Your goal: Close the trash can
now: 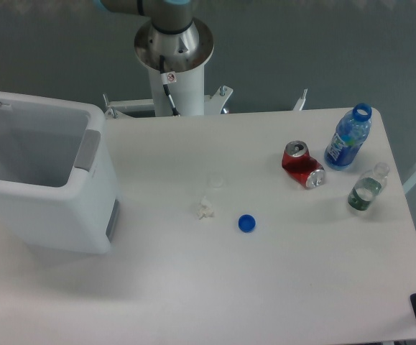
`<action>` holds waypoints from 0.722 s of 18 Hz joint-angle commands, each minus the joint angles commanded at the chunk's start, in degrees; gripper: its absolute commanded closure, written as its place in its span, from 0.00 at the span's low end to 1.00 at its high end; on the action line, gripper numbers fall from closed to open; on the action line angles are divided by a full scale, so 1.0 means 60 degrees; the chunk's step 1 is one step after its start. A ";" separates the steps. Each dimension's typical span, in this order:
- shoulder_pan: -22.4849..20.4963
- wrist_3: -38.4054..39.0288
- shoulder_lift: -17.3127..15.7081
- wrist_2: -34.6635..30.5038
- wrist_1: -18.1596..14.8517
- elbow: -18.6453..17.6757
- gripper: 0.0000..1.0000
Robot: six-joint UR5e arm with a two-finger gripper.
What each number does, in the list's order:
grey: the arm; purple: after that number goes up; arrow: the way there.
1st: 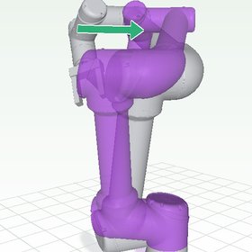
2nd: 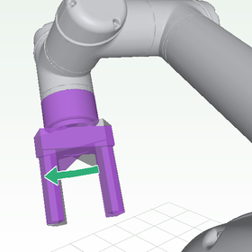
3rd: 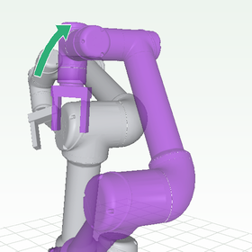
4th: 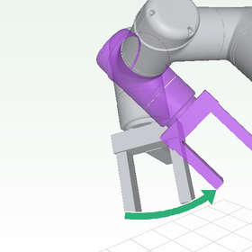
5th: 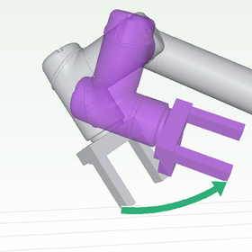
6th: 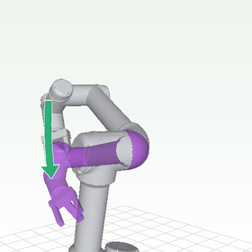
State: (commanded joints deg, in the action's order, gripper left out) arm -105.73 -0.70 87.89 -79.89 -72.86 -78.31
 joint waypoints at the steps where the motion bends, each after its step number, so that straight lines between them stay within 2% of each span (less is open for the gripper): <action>1: 0.0000 0.0000 0.0000 -0.0015 -0.0015 0.0000 0.89; 4: 0.0000 0.0000 0.0000 -0.0336 -0.0015 -0.0015 0.89; 13: -0.0366 -0.0015 0.0015 -0.0352 -0.0015 -0.0102 0.89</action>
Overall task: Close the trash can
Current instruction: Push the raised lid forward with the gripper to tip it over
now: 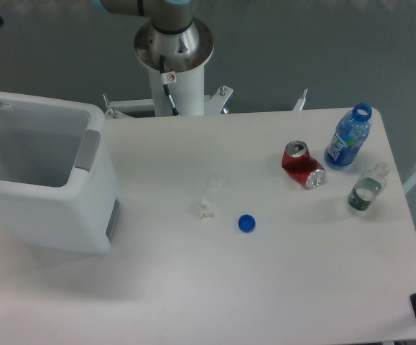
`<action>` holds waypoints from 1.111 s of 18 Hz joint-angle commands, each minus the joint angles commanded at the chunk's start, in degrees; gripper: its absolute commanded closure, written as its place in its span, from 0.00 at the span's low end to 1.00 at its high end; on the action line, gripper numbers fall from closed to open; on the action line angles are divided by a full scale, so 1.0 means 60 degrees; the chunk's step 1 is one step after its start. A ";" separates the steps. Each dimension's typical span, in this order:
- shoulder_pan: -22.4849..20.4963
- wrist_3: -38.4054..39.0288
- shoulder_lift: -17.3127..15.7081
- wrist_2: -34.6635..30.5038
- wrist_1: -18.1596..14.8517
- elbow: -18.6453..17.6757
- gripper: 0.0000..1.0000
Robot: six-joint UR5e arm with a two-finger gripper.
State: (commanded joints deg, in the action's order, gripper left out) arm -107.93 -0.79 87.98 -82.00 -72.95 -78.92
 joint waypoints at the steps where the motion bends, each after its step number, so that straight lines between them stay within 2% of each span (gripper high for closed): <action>1: -0.0073 0.0000 0.0000 0.0000 0.0000 -0.0029 0.89; 20: -0.0894 -0.0132 0.0088 0.0029 0.0015 -0.0366 0.89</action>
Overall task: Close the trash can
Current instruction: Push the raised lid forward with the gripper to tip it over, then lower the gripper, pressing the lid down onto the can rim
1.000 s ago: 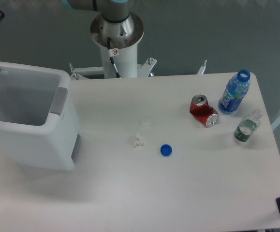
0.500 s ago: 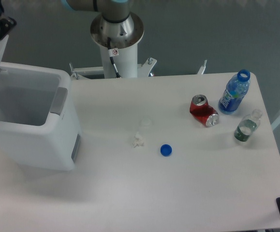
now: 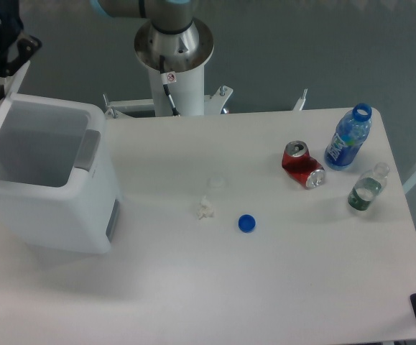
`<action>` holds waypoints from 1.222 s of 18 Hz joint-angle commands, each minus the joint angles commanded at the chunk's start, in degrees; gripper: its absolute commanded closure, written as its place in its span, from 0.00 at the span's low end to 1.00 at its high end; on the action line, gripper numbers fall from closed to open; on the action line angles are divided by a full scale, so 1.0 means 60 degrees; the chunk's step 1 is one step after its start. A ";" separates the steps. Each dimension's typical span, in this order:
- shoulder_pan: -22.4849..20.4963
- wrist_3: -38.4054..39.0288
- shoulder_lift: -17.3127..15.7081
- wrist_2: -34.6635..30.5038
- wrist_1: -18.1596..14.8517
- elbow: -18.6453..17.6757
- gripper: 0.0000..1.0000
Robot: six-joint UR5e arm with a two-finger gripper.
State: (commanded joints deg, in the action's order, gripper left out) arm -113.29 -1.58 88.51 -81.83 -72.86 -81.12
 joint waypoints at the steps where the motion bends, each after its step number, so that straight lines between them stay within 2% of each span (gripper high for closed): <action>1: -0.0058 0.0000 0.0015 0.0000 0.0000 -0.0044 0.89; 4: -0.0337 -0.0117 0.0015 0.0044 0.0059 -0.0249 0.89; 22: -0.0630 -0.0308 0.0161 0.0059 0.0102 -0.0689 0.89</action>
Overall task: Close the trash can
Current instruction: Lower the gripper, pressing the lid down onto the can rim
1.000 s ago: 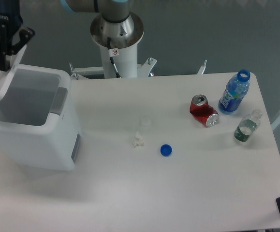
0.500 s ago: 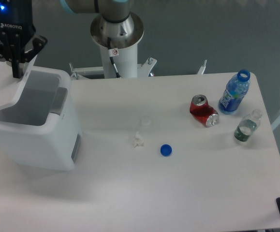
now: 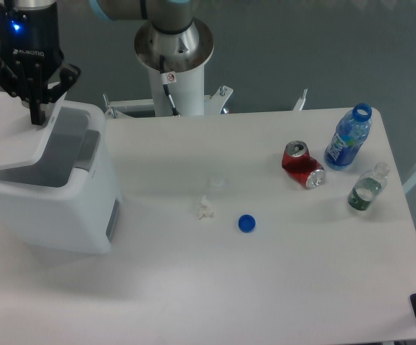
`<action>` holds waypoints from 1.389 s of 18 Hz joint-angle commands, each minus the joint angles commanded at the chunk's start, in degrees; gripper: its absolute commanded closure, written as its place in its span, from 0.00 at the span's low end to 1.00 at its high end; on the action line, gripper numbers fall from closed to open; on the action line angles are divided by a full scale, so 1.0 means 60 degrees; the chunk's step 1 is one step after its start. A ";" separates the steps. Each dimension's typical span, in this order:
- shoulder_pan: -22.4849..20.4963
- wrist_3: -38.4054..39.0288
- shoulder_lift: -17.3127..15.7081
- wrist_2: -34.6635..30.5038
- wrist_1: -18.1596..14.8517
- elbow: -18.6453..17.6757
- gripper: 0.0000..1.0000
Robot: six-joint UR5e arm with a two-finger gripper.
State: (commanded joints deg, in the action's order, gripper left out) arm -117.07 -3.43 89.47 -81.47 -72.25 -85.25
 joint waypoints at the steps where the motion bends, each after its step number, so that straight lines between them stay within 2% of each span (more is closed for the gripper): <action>1: -0.0015 -0.0044 0.0015 0.0000 0.0000 0.0000 0.89; 5: -0.0278 -0.0176 0.0073 0.0044 0.0000 -0.0015 0.89; 25: -0.0249 -0.0264 0.0220 0.0044 0.0000 -0.0293 0.89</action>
State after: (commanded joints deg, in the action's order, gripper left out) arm -118.56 -5.01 90.79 -81.21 -72.25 -87.01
